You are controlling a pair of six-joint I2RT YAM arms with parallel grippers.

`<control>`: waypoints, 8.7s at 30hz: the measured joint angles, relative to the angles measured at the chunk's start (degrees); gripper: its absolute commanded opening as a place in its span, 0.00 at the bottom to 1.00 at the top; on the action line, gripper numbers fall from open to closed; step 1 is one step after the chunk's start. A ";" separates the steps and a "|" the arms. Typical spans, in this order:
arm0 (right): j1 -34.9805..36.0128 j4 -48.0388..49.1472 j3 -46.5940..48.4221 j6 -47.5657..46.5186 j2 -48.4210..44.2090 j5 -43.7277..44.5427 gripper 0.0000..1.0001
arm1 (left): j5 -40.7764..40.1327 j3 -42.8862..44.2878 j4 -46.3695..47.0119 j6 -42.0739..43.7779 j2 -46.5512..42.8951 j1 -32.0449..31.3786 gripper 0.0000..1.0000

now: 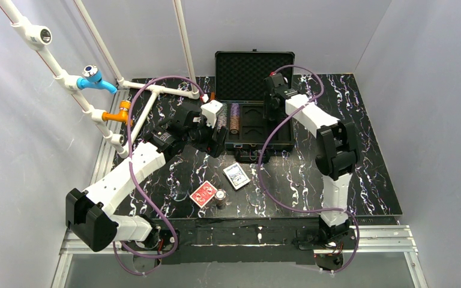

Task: Pack up texas hold em set

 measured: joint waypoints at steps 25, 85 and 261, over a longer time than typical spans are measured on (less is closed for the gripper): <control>2.43 1.38 -12.61 1.42 -12.15 -7.02 0.58 | 0.07 0.00 -0.37 0.13 0.00 -0.11 0.85; 13.31 1.68 -22.49 4.57 -16.00 7.39 0.71 | 0.37 0.00 -0.81 0.17 0.76 -1.20 0.84; 28.50 44.24 -60.00 -33.53 -55.06 -32.41 1.00 | 38.12 1.38 -7.85 4.02 10.62 5.95 0.00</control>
